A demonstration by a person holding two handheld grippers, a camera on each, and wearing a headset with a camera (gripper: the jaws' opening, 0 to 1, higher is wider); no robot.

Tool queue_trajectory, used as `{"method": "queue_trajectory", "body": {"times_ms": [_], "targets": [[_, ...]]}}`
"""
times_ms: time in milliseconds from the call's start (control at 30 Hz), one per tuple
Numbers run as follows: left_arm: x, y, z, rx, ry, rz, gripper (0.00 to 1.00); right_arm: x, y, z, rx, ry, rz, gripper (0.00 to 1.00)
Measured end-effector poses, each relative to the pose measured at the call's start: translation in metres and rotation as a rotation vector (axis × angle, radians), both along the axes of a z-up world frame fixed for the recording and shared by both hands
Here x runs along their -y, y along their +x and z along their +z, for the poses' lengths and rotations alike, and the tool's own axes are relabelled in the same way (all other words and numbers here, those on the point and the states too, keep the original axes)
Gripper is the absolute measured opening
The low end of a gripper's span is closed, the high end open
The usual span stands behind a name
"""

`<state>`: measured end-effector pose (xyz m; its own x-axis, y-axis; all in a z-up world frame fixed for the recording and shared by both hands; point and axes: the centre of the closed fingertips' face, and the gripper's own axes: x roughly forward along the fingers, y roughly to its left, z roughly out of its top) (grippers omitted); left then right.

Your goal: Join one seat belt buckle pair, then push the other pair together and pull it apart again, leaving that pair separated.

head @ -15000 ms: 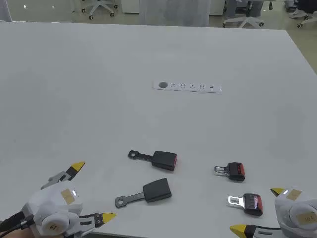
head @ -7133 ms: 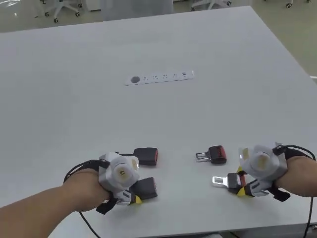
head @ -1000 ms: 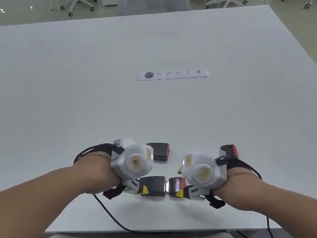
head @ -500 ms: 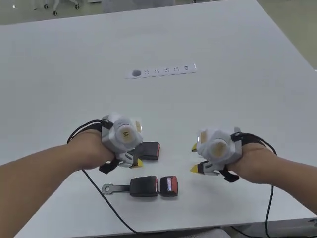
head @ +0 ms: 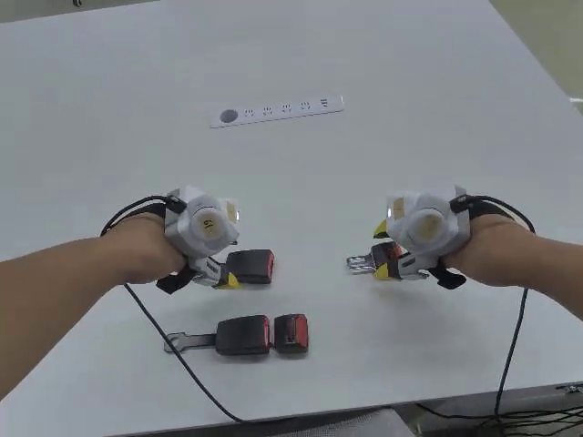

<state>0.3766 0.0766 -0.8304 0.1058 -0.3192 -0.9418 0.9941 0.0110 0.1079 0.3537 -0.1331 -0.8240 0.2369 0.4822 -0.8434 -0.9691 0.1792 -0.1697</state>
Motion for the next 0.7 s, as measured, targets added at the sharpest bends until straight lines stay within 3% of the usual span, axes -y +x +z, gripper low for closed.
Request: {"method": "queue_trajectory", "body": {"times_ms": [100,233,333,467,533,567,600,700], "targets": [[-0.003,0.0,-0.006,-0.01,0.046,-0.024,0.45,0.007,-0.004,-0.006,-0.041,0.002,0.035,0.36],[0.002,0.005,-0.01,-0.029,0.05,-0.025,0.45,0.009,-0.002,-0.01,-0.056,0.004,0.062,0.36],[0.006,0.006,-0.012,-0.03,0.052,-0.04,0.44,0.011,0.0,-0.016,-0.057,-0.029,0.106,0.35],[0.005,0.006,-0.012,-0.062,0.052,-0.028,0.43,0.011,0.001,-0.018,-0.082,-0.032,0.108,0.34],[0.005,-0.003,-0.014,-0.104,0.051,-0.039,0.35,0.011,0.0,-0.018,-0.085,-0.053,0.11,0.33],[0.004,0.002,-0.013,-0.065,0.054,-0.039,0.34,0.011,0.001,-0.019,-0.085,-0.06,0.113,0.33],[0.005,0.0,-0.013,-0.08,0.051,-0.03,0.34,0.012,0.0,-0.018,-0.089,-0.061,0.111,0.32],[0.006,-0.004,-0.01,-0.081,0.049,-0.036,0.33,0.012,0.001,-0.019,-0.102,-0.054,0.097,0.32]]}}
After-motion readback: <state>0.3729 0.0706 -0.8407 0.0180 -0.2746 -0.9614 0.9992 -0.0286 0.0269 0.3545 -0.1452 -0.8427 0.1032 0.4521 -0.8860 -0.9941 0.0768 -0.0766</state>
